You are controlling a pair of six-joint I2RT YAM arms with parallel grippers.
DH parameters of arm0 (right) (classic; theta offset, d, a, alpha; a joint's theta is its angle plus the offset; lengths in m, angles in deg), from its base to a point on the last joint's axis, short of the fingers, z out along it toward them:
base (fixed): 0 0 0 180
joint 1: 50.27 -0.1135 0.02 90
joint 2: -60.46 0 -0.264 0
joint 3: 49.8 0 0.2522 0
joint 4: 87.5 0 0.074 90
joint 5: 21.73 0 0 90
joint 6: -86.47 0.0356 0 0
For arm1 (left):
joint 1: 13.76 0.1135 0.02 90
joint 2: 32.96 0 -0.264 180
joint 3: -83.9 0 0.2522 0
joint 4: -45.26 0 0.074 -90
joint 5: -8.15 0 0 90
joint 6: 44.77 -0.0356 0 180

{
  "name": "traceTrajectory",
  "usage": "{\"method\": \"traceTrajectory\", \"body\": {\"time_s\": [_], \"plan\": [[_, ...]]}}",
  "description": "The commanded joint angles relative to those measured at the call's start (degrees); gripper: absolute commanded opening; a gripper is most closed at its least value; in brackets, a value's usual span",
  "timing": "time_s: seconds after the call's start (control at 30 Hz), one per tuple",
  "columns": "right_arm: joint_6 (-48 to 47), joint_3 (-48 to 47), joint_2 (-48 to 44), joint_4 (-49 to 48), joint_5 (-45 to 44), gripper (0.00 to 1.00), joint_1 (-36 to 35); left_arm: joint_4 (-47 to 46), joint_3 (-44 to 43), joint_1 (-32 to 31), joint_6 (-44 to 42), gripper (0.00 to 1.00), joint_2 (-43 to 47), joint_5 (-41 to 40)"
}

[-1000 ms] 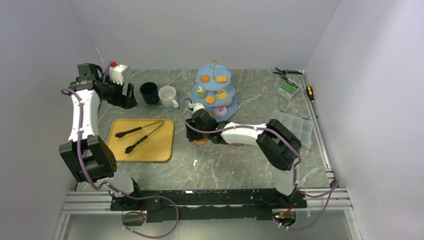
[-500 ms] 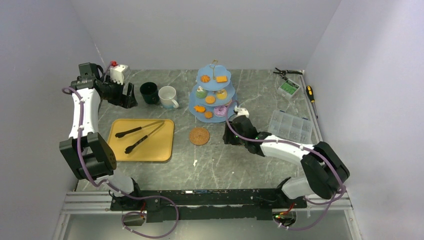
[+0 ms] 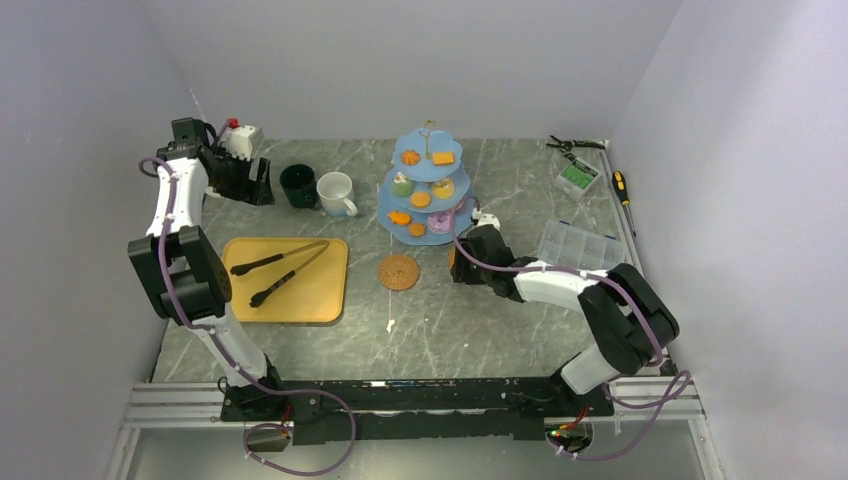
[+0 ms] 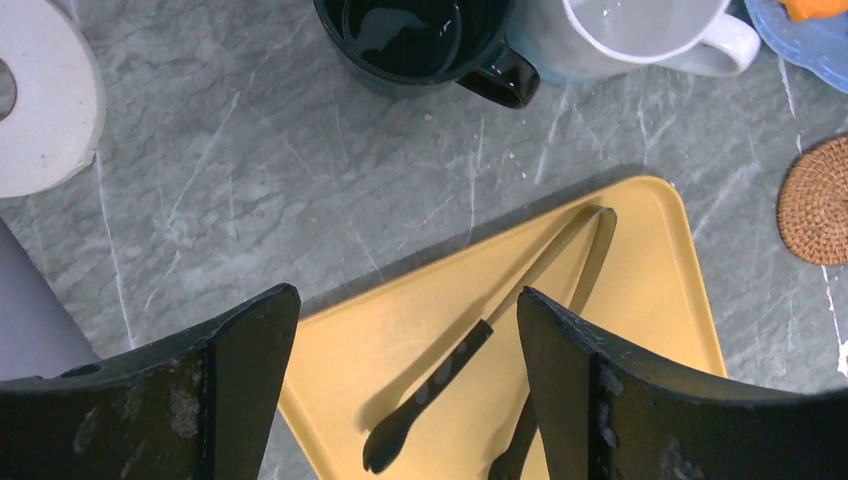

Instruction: Serve the afternoon tea

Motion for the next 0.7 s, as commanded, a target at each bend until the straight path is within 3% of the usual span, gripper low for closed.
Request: {"method": "traceTrajectory", "body": {"time_s": [0.0, 0.17, 0.47, 0.67], "plan": [[-2.83, -3.4, 3.52, -0.68, 3.18, 0.47, 0.27, -2.32, -5.47, -2.05, 1.41, 0.86, -3.91, -0.94], [-3.5, -3.75, -0.01, -0.29, 4.97, 0.47, 0.05, -1.04, -13.62, -3.99, 1.54, 0.85, -11.56, -2.86], [-2.63, -0.55, -14.45, 2.96, 0.25, 0.63, -6.66, 2.84, -32.34, -4.87, 1.68, 0.79, -26.68, -4.36], [-2.1, -1.14, -19.8, 6.67, -3.51, 0.68, -10.58, 2.76, -37.24, -6.58, 2.24, 0.73, -32.53, -5.08]]}}
